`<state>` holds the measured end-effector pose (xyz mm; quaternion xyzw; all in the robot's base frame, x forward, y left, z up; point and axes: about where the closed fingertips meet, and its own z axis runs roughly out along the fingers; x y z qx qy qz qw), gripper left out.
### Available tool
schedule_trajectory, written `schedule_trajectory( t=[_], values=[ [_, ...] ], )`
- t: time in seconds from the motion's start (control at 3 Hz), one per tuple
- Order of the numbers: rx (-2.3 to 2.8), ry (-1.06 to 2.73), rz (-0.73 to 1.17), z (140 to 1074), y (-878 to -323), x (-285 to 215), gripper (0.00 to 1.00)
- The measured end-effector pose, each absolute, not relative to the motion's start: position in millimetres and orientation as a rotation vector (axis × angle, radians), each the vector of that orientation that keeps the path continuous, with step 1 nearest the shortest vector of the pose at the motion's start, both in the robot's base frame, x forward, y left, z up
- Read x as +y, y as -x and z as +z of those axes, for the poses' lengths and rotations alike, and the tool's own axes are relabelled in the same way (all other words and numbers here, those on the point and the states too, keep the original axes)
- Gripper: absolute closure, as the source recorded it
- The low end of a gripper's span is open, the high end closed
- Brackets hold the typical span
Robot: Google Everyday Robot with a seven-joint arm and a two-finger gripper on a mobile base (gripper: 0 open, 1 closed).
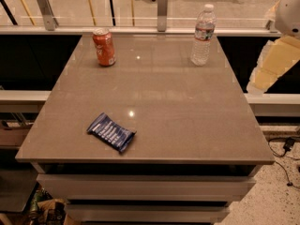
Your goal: Pick coke can
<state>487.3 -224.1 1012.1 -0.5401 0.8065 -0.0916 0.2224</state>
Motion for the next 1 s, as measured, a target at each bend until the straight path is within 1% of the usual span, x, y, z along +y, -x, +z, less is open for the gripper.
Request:
schedule_trajectory(
  t=[0.67,1.0],
  values=[
    [2.048,1.333,-0.245,1039,-548,-220,0.0],
    [1.892,1.283,-0.191,1051,-586,-211,0.0]
  ],
)
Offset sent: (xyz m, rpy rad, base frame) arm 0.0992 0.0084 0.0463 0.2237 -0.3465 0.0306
